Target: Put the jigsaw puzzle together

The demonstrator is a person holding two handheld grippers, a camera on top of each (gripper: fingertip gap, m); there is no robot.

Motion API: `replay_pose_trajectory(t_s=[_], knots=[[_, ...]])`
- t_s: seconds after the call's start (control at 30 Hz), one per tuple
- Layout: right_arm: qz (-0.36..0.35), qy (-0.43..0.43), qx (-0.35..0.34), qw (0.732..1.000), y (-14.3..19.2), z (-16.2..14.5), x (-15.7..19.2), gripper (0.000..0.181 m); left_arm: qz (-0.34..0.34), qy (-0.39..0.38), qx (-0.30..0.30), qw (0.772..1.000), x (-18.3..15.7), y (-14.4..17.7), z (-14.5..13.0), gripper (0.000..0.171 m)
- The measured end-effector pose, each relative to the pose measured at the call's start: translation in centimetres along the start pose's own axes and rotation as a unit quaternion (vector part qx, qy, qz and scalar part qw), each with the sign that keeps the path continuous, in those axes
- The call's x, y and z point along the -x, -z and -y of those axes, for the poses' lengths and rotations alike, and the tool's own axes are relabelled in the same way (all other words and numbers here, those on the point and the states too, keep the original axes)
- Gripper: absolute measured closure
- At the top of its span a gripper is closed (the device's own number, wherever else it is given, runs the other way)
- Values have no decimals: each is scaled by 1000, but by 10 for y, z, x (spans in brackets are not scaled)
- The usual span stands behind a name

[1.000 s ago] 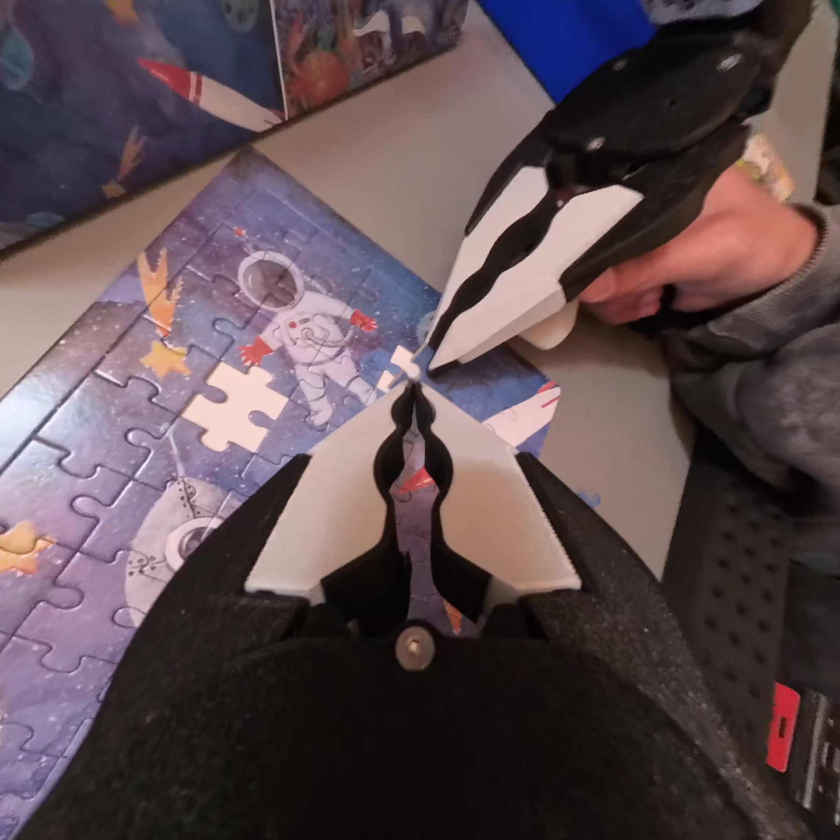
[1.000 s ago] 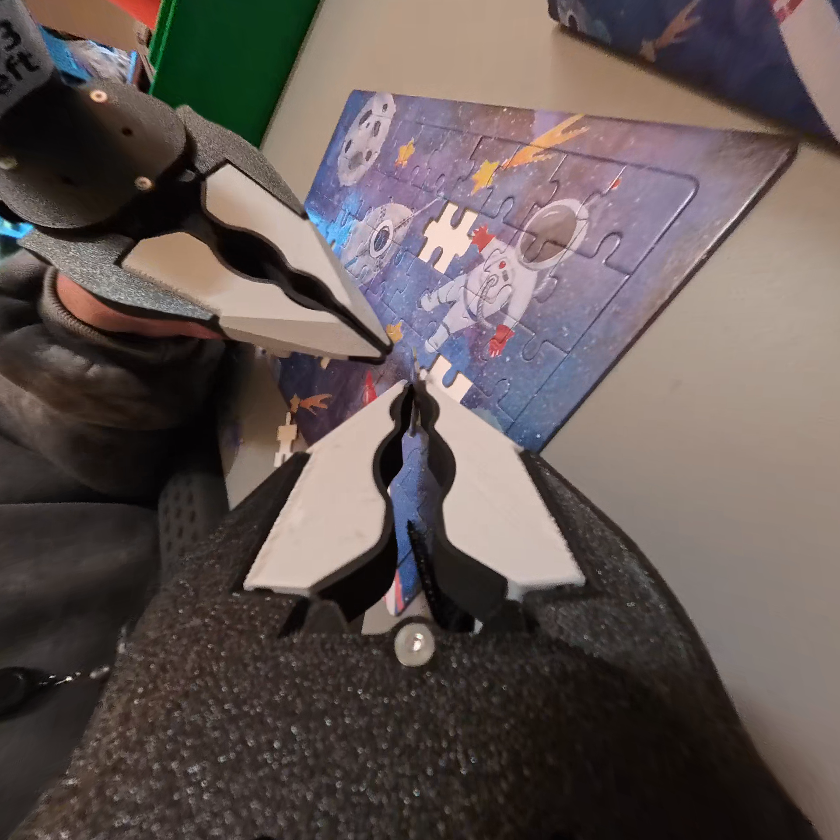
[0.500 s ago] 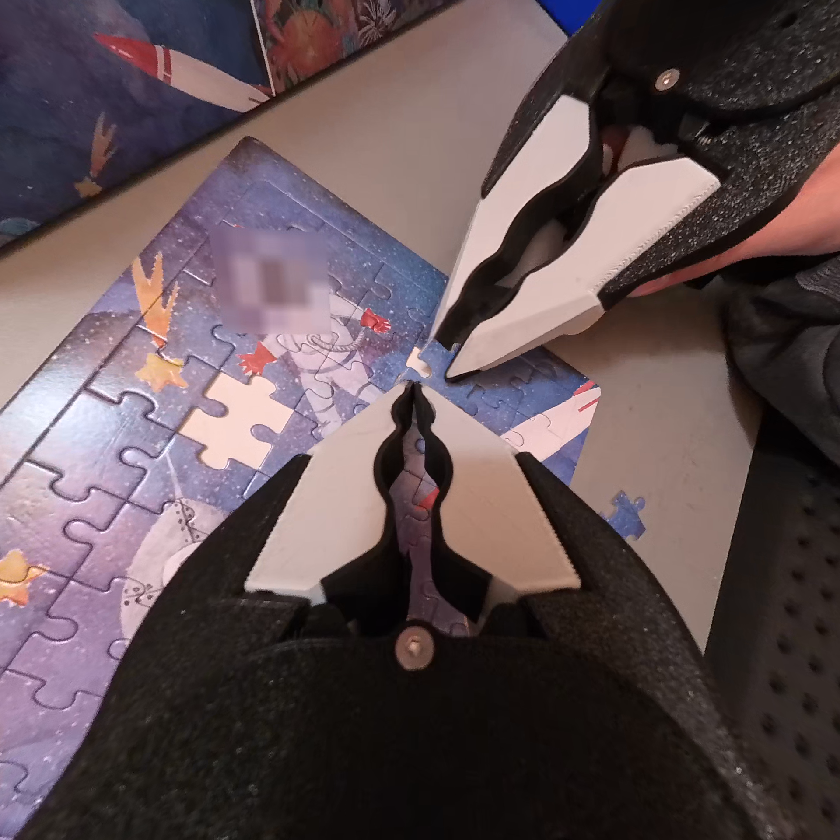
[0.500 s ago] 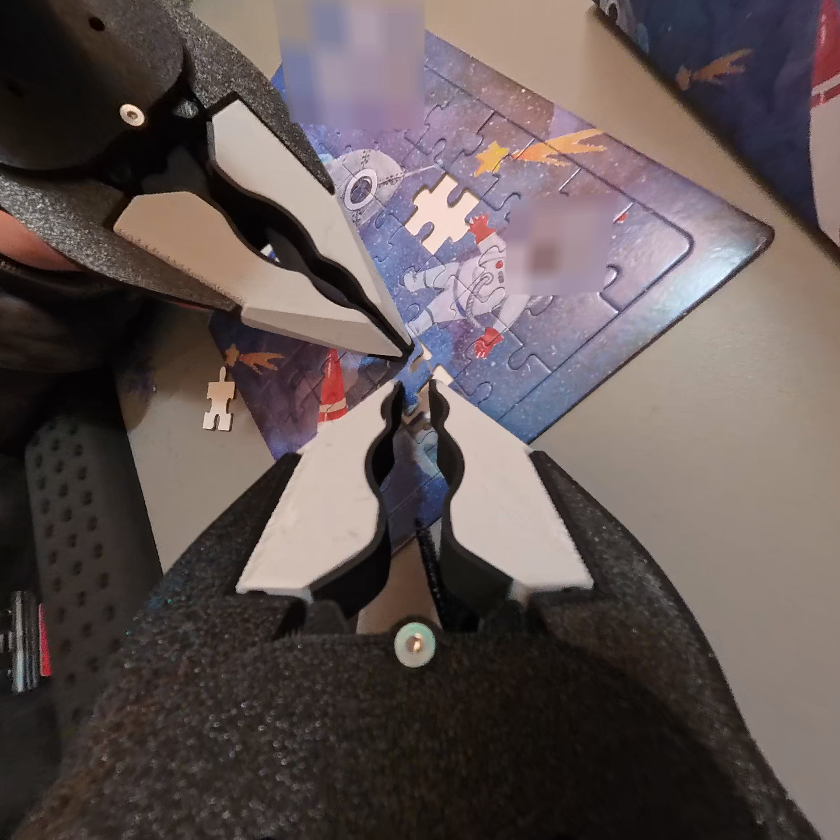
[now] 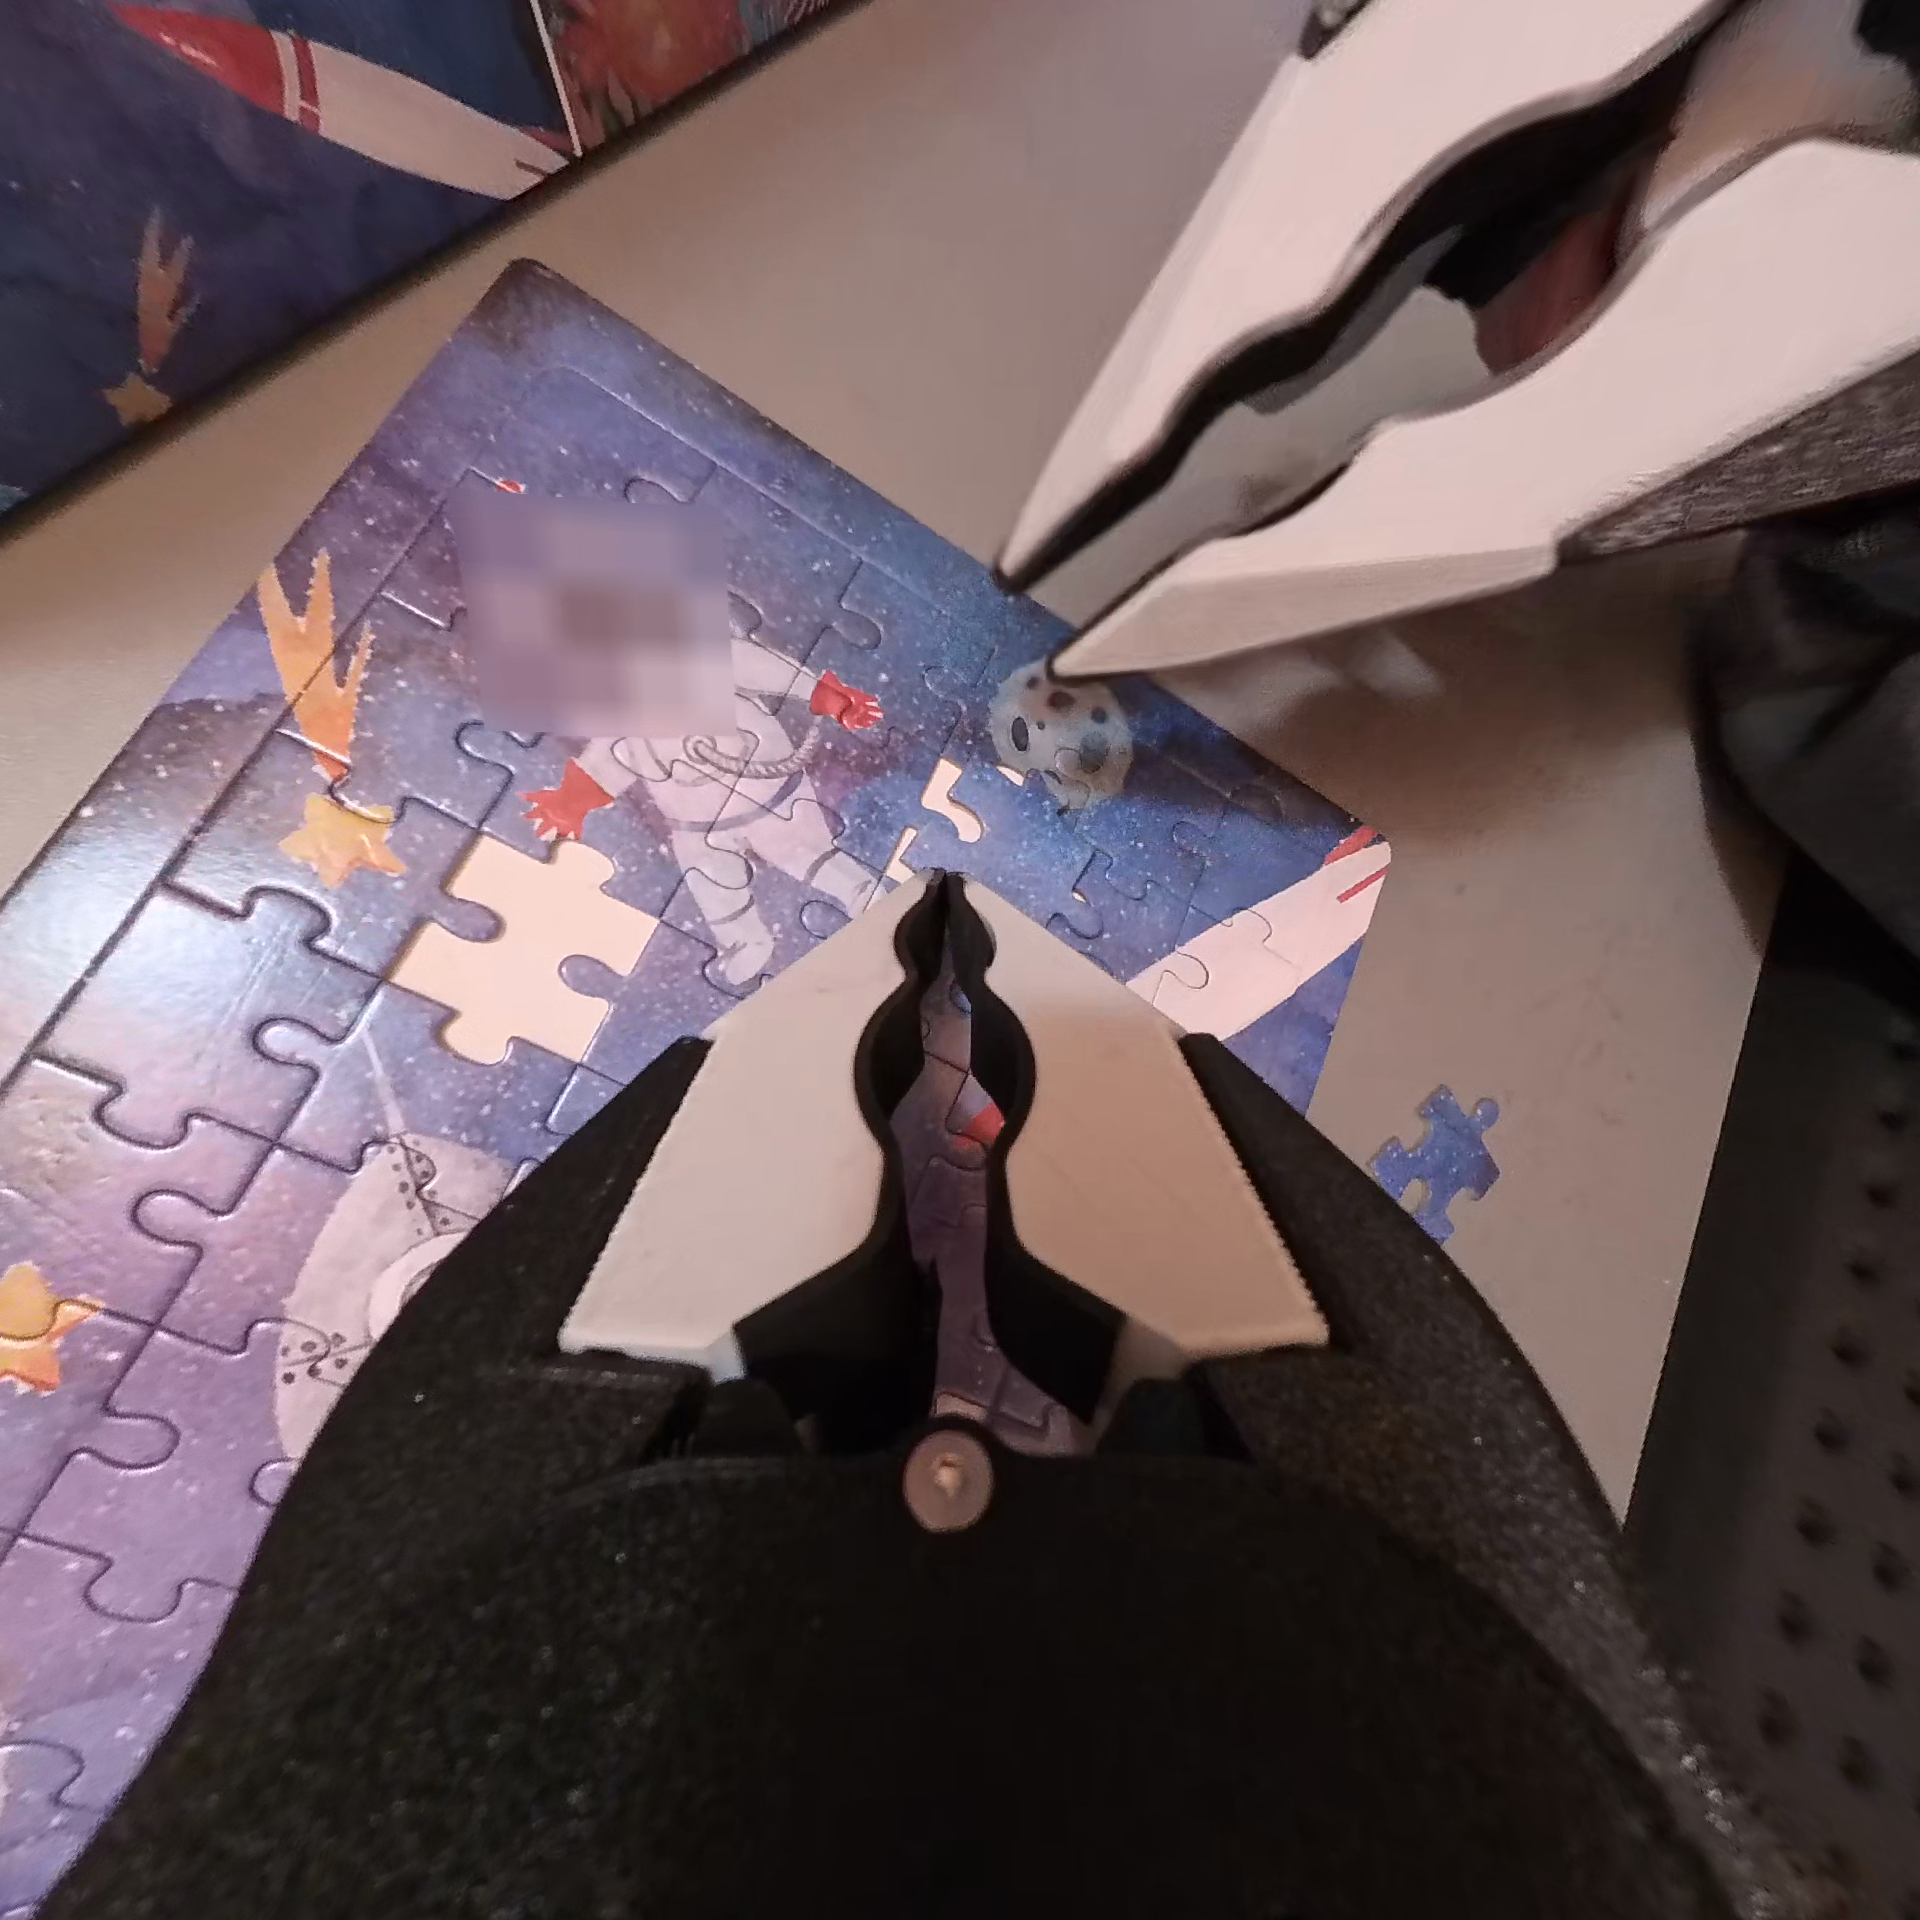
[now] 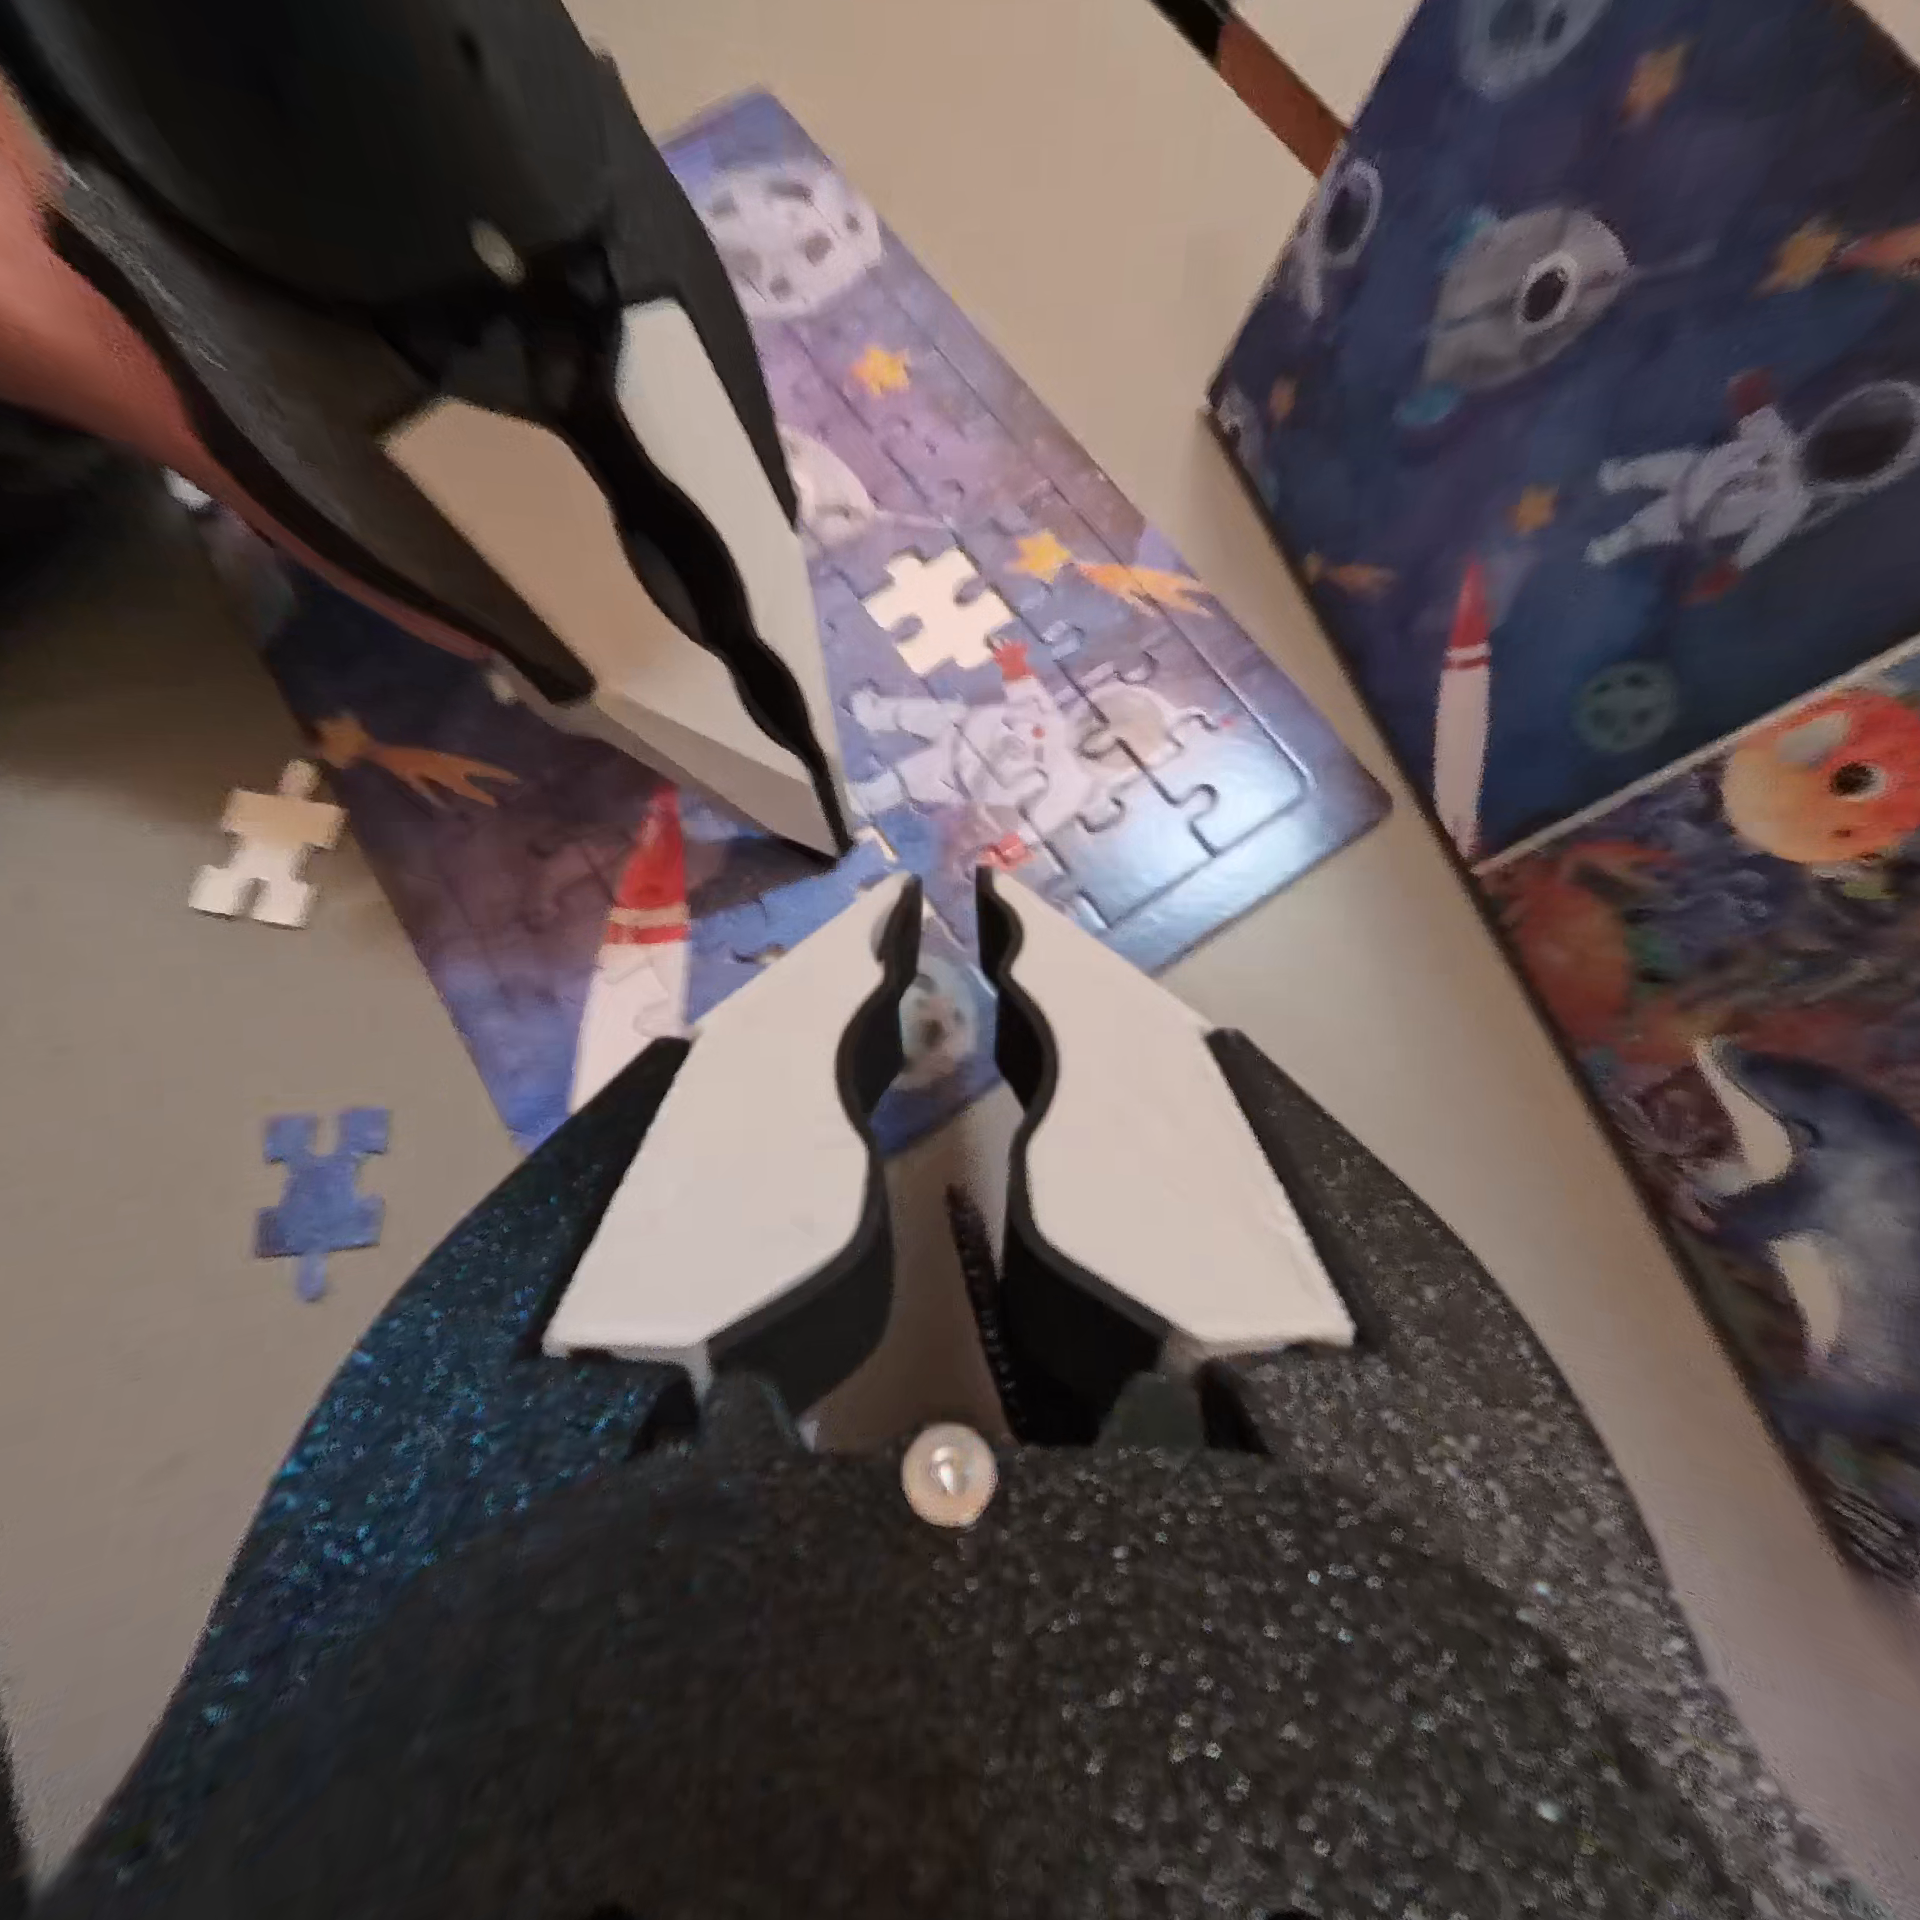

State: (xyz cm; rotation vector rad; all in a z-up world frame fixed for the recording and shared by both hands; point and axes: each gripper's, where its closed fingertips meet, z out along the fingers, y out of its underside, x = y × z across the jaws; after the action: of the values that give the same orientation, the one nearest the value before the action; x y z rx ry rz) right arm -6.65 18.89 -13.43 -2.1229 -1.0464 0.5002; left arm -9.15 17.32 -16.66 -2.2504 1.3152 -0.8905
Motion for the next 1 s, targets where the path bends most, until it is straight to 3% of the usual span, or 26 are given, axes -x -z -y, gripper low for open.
replay_pose_trajectory(t_s=[0.1,0.27,0.7,0.83,1.0], knots=[[46,17,8,999,-5,0,24,181,2,3,0,1000,0,0,0,171],[19,44,79,996,-21,-26,22,181,-2,11,-3,1000,1,0,0,171],[10,35,76,996,-21,-26,17,181,23,1,-9,1000,7,1,2,171],[-1,24,74,997,-23,-25,14,181,26,-22,-45,998,1,13,16,171],[-1,15,75,997,-23,-26,14,181,13,-41,0,999,-5,3,-1,171]])
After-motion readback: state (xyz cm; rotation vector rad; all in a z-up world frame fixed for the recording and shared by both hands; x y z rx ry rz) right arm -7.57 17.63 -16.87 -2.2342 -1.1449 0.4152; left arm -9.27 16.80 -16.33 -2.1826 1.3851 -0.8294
